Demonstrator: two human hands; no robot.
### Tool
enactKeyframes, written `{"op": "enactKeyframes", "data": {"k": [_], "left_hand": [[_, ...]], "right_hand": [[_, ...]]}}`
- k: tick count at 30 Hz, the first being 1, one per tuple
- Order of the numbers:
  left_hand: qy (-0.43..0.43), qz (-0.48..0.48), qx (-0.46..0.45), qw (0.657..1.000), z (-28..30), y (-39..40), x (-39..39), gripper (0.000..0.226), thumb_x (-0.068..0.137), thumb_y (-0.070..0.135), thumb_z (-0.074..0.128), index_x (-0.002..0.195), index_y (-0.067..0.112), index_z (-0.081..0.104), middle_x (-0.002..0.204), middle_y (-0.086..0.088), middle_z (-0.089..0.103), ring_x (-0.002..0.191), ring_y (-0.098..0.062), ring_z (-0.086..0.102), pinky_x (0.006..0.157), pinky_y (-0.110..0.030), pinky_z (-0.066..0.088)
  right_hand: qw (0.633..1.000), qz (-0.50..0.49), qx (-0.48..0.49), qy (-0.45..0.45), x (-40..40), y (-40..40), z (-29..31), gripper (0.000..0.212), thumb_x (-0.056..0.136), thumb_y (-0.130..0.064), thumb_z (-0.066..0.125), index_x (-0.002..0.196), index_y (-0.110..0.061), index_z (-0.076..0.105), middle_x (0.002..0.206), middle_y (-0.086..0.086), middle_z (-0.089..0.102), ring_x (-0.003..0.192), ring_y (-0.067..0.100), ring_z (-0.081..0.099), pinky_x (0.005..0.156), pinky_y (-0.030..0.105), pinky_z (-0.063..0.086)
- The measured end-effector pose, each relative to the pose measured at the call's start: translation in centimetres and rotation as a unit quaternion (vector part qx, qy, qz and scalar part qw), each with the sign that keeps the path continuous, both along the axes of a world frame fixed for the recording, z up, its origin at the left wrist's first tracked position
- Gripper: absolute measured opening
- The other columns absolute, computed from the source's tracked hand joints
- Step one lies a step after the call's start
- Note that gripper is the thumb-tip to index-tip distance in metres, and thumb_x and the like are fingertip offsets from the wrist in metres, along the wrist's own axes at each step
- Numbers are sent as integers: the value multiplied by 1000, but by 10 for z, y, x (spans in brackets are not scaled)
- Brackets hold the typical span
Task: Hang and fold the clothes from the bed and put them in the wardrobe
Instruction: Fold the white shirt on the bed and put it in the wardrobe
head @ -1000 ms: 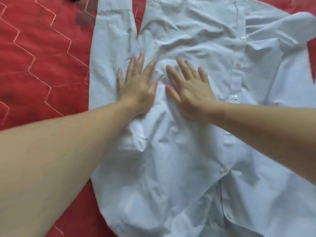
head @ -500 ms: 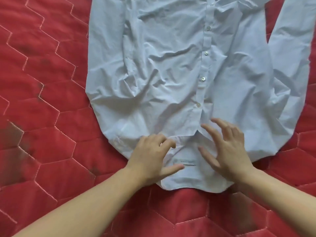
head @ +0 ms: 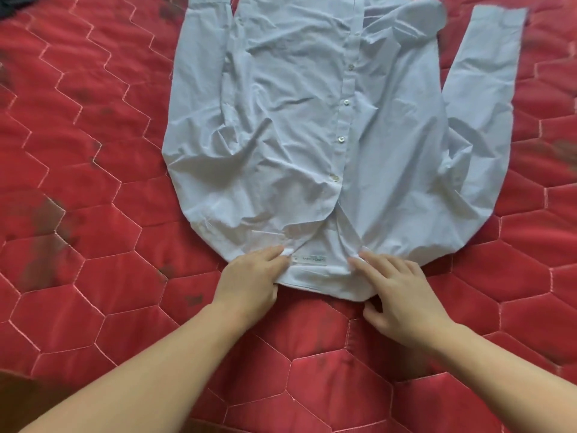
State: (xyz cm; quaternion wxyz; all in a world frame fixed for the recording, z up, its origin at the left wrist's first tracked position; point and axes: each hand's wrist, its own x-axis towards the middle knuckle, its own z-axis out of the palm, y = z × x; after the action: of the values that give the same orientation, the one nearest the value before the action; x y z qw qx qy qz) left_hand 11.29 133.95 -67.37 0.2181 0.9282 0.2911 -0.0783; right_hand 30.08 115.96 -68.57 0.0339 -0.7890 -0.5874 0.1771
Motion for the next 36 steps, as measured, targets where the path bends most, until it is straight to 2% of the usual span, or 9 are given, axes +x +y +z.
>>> {"op": "enactKeyframes", "data": {"k": [8, 13, 16, 18, 20, 23, 26, 29, 36], "left_hand": [[192, -112, -90, 971, 26, 0, -5, 39, 89, 23, 47, 123, 37, 60, 124, 3, 62, 117, -22, 56, 94, -33, 46], [303, -186, -144, 924, 42, -12, -6, 35, 82, 32, 57, 115, 37, 65, 120, 7, 64, 112, -18, 59, 86, -27, 45], [363, -242, -120, 892, 43, -27, 2, 57, 70, 67, 65, 114, 31, 64, 111, 5, 67, 104, -22, 61, 81, -33, 44], [328, -230, -112, 909, 41, -42, 19, 62, 75, 73, 56, 118, 28, 61, 113, 1, 65, 105, -24, 59, 81, -36, 39], [224, -191, -117, 948, 37, -60, 46, 45, 88, 57, 49, 123, 29, 55, 120, 2, 62, 110, -23, 57, 86, -36, 39], [83, -161, -167, 969, 32, -92, 94, 38, 92, 42, 49, 129, 32, 49, 123, 6, 55, 113, -20, 54, 89, -36, 43], [18, -139, -193, 971, 22, -118, 138, 49, 90, 41, 55, 136, 32, 42, 130, 5, 49, 117, -23, 51, 93, -38, 45], [49, -80, -217, 972, 6, -137, 165, 71, 81, 51, 63, 141, 35, 29, 134, 3, 43, 120, -25, 48, 97, -41, 44], [-36, -120, -100, 987, -3, -150, 198, 63, 78, 24, 62, 137, 30, 43, 121, 1, 55, 98, -30, 60, 70, -39, 49]], "right_hand": [[995, -35, -67, 57, -4, -10, 23, 28, 73, -15, 55, 94, -29, 67, 86, -10, 69, 89, 17, 61, 81, 29, 34], [975, 14, -178, 128, -21, -21, 38, 35, 73, -23, 45, 102, -31, 61, 95, -9, 67, 93, 14, 61, 75, 24, 30], [909, -55, -269, 313, -14, -26, 48, 52, 68, -40, 52, 120, -40, 55, 107, -18, 59, 101, 4, 58, 86, 20, 43], [871, -203, -176, 411, 3, -31, 50, 37, 71, -39, 67, 107, -34, 64, 98, -14, 66, 91, 3, 63, 80, 20, 50], [856, -408, 12, 316, 28, -37, 42, 8, 79, -29, 71, 86, -28, 67, 82, -6, 68, 81, 15, 66, 71, 29, 50], [762, -612, 109, 184, 62, -56, 23, 18, 80, -32, 69, 91, -20, 60, 86, -3, 63, 90, 24, 61, 77, 37, 46], [677, -656, 117, 313, 86, -56, 5, 38, 79, -37, 75, 105, -14, 61, 96, 5, 69, 92, 27, 67, 80, 44, 55], [600, -640, 129, 463, 99, -46, 0, 25, 83, -19, 73, 104, -9, 65, 91, 12, 71, 75, 24, 68, 56, 30, 53], [554, -684, 216, 423, 89, -61, -5, 7, 78, -5, 62, 73, -8, 66, 64, 3, 66, 61, 18, 60, 57, 31, 48]]}}
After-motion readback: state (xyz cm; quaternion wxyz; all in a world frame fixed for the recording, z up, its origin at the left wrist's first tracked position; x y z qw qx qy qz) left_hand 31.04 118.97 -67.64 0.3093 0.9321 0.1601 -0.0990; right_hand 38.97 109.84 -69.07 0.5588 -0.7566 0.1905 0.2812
